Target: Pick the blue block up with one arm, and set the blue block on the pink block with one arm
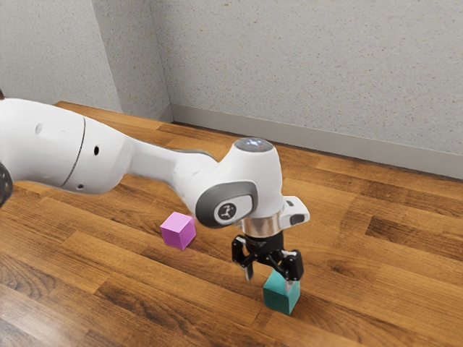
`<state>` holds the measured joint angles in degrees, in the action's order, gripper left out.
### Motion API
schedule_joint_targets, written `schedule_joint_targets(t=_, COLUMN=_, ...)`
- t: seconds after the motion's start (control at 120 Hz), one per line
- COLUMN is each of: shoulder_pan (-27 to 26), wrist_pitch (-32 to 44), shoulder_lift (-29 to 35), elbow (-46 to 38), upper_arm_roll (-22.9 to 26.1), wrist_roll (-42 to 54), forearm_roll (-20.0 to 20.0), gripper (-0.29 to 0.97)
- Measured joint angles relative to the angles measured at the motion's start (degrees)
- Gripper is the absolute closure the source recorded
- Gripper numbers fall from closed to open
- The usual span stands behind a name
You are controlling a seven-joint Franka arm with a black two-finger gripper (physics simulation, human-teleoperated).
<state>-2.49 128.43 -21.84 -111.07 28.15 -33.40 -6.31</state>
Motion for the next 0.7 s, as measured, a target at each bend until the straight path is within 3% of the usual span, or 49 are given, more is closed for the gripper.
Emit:
schedule_joint_targets(t=0.133, shoulder_pan=-4.4, wrist_pitch=-0.3, shoulder_lift=-1.9, elbow=3.9, upper_arm_roll=-4.8, wrist_roll=-0.4, forearm_roll=0.0, gripper=0.00)
schedule_joint_targets(t=0.7, shoulder_pan=-6.1, wrist_pitch=-1.1, shoulder_lift=-6.3, elbow=6.5, upper_arm_roll=-5.6, wrist_roll=-3.5, forearm_roll=1.4, gripper=0.00)
